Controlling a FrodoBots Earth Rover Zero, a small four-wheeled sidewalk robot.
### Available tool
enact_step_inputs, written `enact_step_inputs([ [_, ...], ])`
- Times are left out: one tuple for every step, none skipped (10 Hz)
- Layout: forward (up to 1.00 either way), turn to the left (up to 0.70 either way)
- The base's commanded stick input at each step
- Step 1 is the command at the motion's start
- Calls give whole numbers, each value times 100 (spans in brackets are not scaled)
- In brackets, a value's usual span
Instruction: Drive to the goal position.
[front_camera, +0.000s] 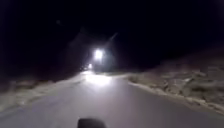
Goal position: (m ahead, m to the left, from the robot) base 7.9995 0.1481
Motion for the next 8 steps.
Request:
enact_step_inputs([
  [85,0],
  [85,17],
  [85,34],
  [85,27],
  [85,2],
  [85,0],
  [85,0],
  [85,0],
])
